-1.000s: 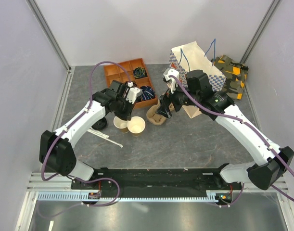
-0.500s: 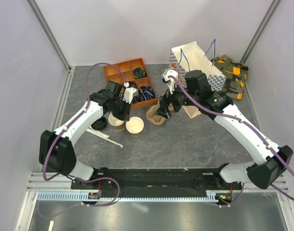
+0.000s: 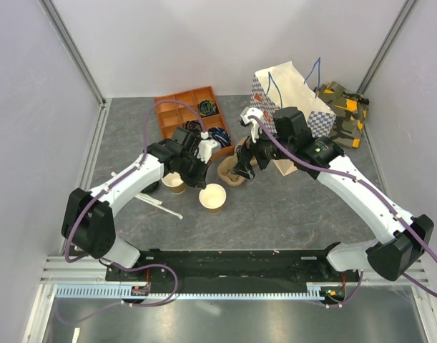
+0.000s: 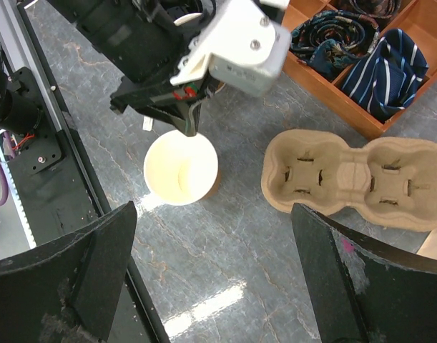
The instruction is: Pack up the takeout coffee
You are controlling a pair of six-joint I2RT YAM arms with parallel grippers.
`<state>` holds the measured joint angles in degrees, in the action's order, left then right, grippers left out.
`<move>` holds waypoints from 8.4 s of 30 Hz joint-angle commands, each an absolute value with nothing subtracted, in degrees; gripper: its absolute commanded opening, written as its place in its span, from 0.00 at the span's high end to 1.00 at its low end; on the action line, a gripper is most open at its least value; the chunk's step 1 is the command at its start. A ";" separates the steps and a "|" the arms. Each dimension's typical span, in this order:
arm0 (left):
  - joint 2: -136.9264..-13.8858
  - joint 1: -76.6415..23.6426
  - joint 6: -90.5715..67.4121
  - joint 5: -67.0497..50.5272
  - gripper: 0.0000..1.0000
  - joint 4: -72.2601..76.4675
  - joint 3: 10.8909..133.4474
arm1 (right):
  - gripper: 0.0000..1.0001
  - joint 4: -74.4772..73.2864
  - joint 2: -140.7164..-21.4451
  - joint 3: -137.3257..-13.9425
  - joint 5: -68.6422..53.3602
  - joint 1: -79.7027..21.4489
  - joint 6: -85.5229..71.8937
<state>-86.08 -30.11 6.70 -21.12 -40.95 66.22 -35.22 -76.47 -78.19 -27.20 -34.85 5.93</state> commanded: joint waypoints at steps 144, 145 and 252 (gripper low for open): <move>-94.84 13.09 15.90 -19.34 0.59 -41.57 67.68 | 0.02 -38.41 -87.45 -84.02 -35.07 -34.72 8.88; -93.96 13.18 16.60 -19.51 0.58 -42.01 67.76 | 0.02 -38.41 -87.45 -84.02 -35.07 -34.72 8.88; -87.01 8.96 28.30 -20.11 0.98 -42.10 66.00 | 0.02 -31.31 -97.46 -91.40 -37.44 -37.26 3.61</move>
